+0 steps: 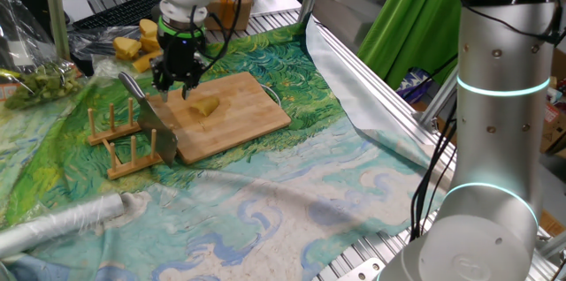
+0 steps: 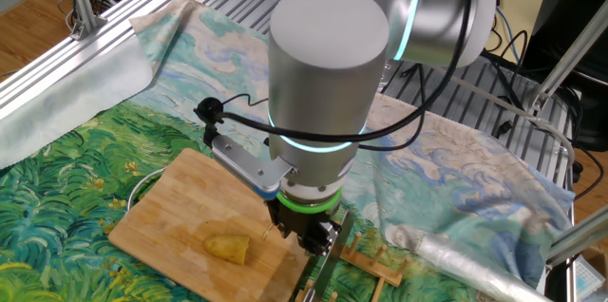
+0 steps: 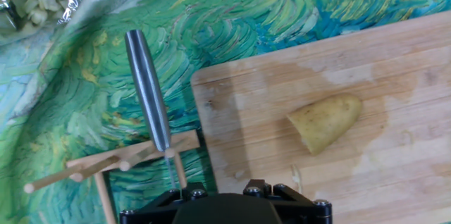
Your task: Chop the potatoes
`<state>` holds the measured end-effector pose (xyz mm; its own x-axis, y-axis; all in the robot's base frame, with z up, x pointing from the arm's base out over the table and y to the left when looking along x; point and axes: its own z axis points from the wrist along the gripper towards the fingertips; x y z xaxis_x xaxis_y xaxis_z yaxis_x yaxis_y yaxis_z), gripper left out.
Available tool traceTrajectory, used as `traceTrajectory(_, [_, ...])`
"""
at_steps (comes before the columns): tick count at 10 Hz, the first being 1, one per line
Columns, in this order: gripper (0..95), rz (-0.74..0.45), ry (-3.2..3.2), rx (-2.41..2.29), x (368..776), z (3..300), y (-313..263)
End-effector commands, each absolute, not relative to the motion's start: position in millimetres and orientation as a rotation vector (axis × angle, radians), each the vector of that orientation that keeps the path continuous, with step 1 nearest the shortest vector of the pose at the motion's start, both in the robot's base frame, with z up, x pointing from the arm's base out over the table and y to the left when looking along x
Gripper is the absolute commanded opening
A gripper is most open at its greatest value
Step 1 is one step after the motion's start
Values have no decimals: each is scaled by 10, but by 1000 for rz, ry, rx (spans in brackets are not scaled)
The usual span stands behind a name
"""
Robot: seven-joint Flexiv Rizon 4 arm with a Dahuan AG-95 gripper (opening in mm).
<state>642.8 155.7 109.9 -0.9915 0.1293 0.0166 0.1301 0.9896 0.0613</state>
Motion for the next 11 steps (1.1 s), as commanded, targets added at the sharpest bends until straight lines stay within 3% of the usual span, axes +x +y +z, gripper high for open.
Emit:
traceTrajectory(1, [380, -89, -3123, -203, 6429, 1097, 1630])
traceTrajectory(11, [380, -116, -3118, -248, 6399, 949, 1886])
